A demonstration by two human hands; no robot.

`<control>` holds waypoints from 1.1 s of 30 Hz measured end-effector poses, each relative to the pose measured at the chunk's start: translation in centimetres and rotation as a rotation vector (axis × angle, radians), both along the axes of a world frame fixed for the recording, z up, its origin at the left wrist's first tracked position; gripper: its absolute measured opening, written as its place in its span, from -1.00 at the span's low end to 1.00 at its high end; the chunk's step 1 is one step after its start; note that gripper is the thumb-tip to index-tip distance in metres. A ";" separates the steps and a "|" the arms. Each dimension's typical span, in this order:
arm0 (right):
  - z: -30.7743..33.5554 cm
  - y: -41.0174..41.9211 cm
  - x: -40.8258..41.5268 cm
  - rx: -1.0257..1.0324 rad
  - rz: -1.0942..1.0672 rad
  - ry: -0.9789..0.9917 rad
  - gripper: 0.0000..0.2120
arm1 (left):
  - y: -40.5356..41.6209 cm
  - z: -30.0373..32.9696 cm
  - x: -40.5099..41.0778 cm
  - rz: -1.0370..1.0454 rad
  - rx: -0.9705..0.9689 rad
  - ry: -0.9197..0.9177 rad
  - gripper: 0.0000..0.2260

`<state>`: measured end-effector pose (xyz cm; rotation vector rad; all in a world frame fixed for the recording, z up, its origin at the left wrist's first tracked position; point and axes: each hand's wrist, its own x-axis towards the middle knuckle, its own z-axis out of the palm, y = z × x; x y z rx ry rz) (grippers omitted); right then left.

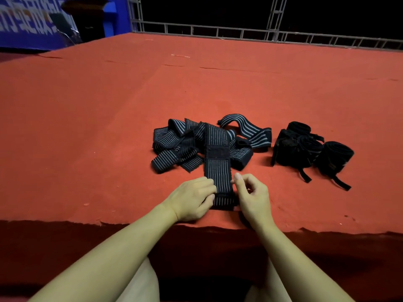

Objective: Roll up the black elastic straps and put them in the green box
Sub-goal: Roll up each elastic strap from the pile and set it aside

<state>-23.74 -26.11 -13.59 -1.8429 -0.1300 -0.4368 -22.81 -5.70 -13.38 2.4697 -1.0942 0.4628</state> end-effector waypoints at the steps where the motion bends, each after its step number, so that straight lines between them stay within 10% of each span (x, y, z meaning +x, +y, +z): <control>1: -0.1 -0.1 0.1 -0.043 0.034 -0.007 -0.69 | 0.0 -0.1 0.1 0.021 0.009 0.027 -0.81; 7: 1.0 -1.8 1.3 -0.391 0.416 0.064 -0.94 | -0.1 0.3 -0.1 0.094 -0.007 0.155 -0.88; 12: -0.3 -3.1 0.9 -0.598 0.525 -0.147 -0.77 | -0.2 0.6 -0.6 0.090 -0.018 0.133 -0.91; 33: -0.4 -3.0 1.3 -0.489 0.366 -0.080 -0.91 | 0.0 0.4 -0.6 0.108 -0.052 0.061 -0.89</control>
